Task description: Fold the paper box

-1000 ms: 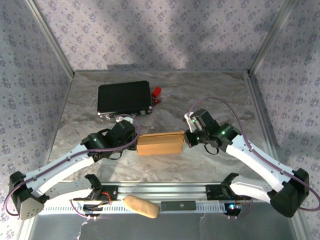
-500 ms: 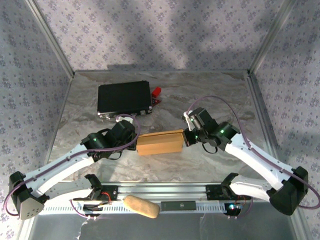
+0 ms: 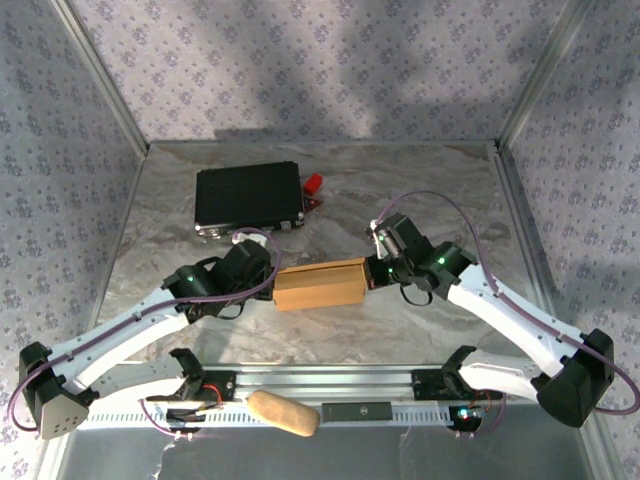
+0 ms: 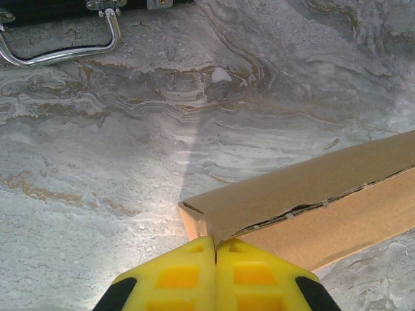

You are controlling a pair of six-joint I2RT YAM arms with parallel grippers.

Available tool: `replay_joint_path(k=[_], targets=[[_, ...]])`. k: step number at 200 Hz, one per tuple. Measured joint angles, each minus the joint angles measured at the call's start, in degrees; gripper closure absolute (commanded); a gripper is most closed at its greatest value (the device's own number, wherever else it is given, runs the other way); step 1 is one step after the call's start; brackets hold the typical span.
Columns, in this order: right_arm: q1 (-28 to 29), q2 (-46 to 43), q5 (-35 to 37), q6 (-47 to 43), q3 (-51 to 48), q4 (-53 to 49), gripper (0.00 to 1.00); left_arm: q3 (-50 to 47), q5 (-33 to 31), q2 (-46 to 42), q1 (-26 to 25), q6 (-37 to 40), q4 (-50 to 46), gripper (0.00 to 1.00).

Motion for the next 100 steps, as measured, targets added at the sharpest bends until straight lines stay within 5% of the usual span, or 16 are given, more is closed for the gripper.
replay_joint_path(k=[100], targets=[[4.48,-0.94,6.86,2.8,-3.65,4.22,1.0,-0.94,-1.53,-0.48,-0.35,-0.22,1.4,1.0]])
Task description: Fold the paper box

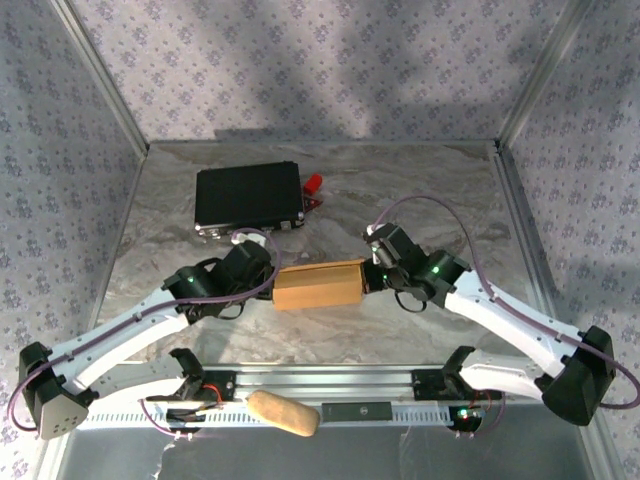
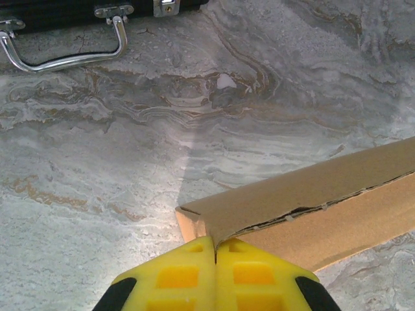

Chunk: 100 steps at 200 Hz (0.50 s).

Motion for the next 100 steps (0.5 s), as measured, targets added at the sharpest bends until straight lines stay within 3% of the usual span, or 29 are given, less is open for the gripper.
replay_joint_path(k=[100], targets=[[3.37,-2.03,6.27,-0.02,-4.85,6.34,1.0,-6.45,-1.27,-5.14,-0.44,-1.05,7.54,1.0]])
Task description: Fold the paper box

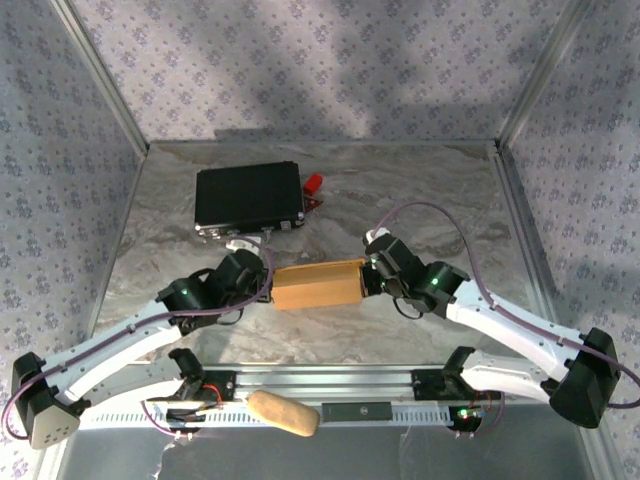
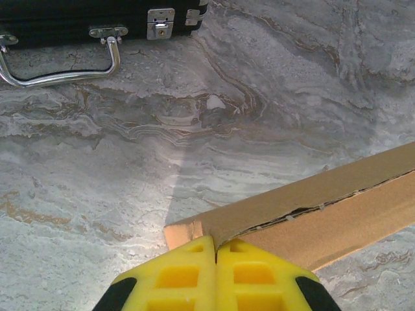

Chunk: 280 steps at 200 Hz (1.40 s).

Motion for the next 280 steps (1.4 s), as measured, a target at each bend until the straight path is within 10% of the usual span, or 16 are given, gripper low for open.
replay_joint_path(k=[280], targets=[[5.2,1.09,8.68,1.36,-1.07,0.52,1.0,-10.97,-10.86,-7.04,-7.17,-2.25,10.75,1.0]])
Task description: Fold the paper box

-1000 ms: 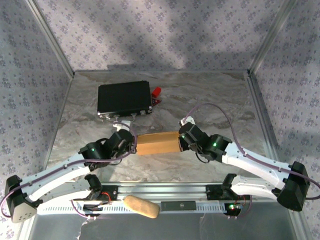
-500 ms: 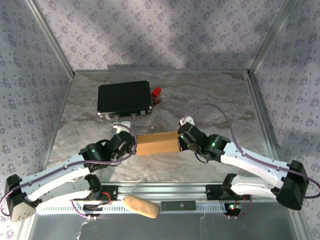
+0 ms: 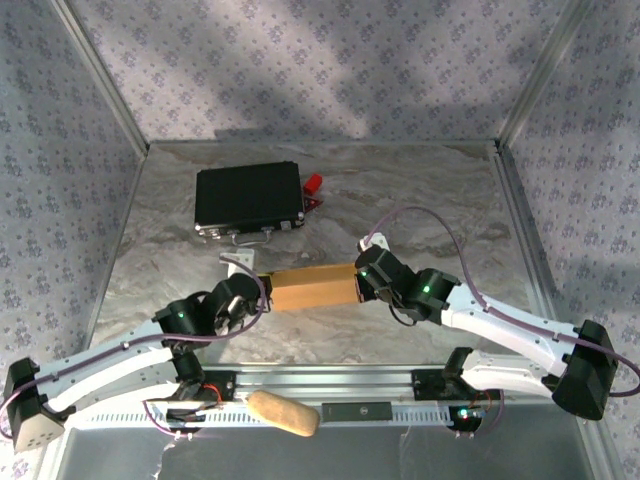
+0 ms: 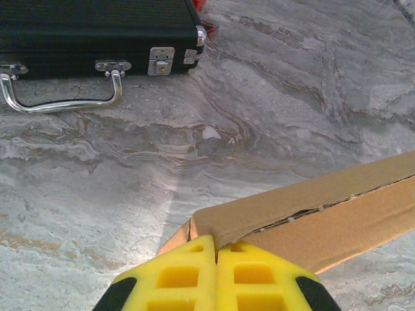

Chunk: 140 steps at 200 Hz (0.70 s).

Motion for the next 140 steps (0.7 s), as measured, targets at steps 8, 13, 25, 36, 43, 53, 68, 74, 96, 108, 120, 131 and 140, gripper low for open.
replay_joint_path(k=[8,13,25,36,43,53,68,74,96,108,120,131,140], targets=[[0.0,0.0,-0.07,0.09,0.24,-0.39,0.97,0.0,-0.57,0.07,-0.42,-0.11,-0.13,1.0],[0.0,0.0,-0.26,0.24,0.39,-0.72,0.94,0.0,-0.94,0.13,-0.66,-0.15,-0.2,1.0],[0.0,-0.02,-0.79,0.7,0.87,-1.68,0.85,0.0,-1.81,0.44,-1.22,-0.46,-0.2,1.0],[0.0,-0.22,-1.33,1.38,1.16,-2.78,0.77,0.0,-2.49,0.68,-1.55,-0.57,-0.22,1.0],[0.0,-0.66,-1.68,1.81,1.25,-3.65,0.74,0.02,-2.93,0.76,-1.75,-0.61,-0.24,1.0],[0.0,-1.64,-2.19,2.82,1.31,-4.7,0.68,0.02,-3.37,0.87,-1.9,-0.87,-0.24,1.0],[0.07,-3.76,-3.13,4.83,1.44,-5.57,0.6,0.02,-4.24,1.4,-2.32,-1.33,-0.2,1.0],[0.07,-4.76,-3.41,5.6,1.55,-5.79,0.57,0.13,-4.61,1.64,-2.54,-1.49,-0.17,1.0],[0.04,-8.61,-4.57,10.71,1.95,-6.03,0.45,0.74,-5.77,2.95,-2.93,-2.12,-0.22,1.0],[0.07,-10.32,-4.79,14.51,2.08,-6.25,0.39,0.94,-6.32,3.41,-2.95,-2.47,-0.22,1.0],[0.04,-11.69,-5.01,18.97,2.08,-6.45,0.32,1.16,-6.67,3.78,-3.17,-2.69,-0.35,1.0],[0.02,-12.81,-5.2,24.24,2.08,-6.69,0.3,1.29,-6.75,3.76,-3.32,-2.93,-0.72,1.0],[-0.11,-13.6,-5.51,28.74,1.97,-6.25,0.29,1.4,-6.84,3.76,-3.52,-3.1,-1.07,1.0]])
